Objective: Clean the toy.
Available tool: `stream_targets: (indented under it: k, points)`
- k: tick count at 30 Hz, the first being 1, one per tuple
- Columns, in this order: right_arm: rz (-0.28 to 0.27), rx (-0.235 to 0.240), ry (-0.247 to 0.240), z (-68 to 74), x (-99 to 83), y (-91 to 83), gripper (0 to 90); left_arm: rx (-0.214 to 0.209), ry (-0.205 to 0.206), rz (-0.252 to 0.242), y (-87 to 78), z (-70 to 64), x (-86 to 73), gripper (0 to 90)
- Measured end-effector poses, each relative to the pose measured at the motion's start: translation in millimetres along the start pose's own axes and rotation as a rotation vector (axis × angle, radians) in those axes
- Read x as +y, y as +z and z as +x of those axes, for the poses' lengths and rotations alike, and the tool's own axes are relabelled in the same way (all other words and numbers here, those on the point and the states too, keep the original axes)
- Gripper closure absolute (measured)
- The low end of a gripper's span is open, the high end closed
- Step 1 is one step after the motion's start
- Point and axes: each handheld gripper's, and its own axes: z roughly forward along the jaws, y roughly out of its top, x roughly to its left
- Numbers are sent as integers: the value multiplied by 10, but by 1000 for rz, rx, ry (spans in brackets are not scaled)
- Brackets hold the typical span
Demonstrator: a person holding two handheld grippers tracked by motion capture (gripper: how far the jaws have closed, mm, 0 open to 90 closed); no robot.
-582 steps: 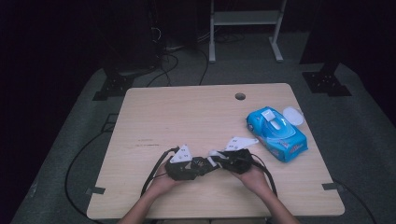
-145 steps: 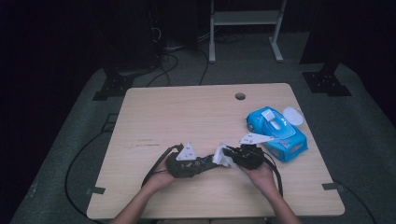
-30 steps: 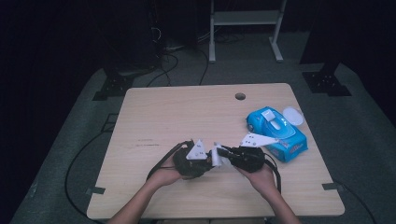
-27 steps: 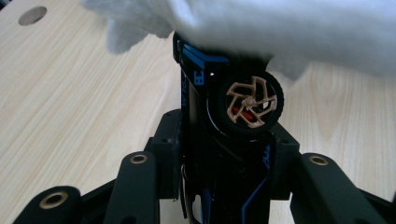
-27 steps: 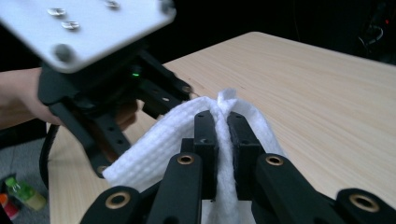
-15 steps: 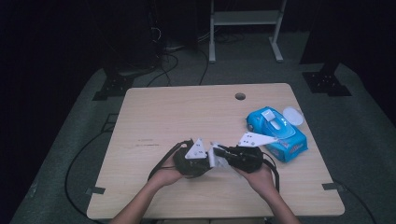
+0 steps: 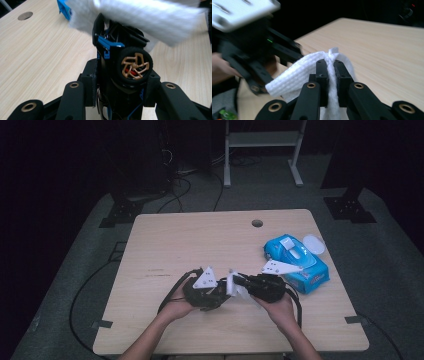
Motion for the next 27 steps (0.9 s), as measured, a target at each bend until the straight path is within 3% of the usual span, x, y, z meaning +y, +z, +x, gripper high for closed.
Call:
stream_targets:
  k: [3, 9, 13, 15, 17, 22, 27]
  points:
    - [-13, 5, -16, 33, 31, 4, 832, 3, -4, -20, -30, -4, 2, 571]
    - [32, -31, 57, -148, -162, 28, 832, 0, -18, -26, -61, 8, -62, 572]
    - [16, -16, 47, -92, -121, 31, 832, -4, -17, -31, -58, 13, -54, 572]
    - [-22, 27, 32, -23, -27, 18, 832, -4, -23, -50, -70, 15, -45, 573]
    - [-22, 27, 26, -26, -29, 25, 832, -2, -22, -48, -84, 15, -42, 575]
    - [11, -4, 69, -156, -162, 40, 832, -1, -29, -52, -115, 23, -65, 577]
    - [-4, 6, 57, -118, -115, 30, 832, 0, -24, -60, -126, 28, -67, 578]
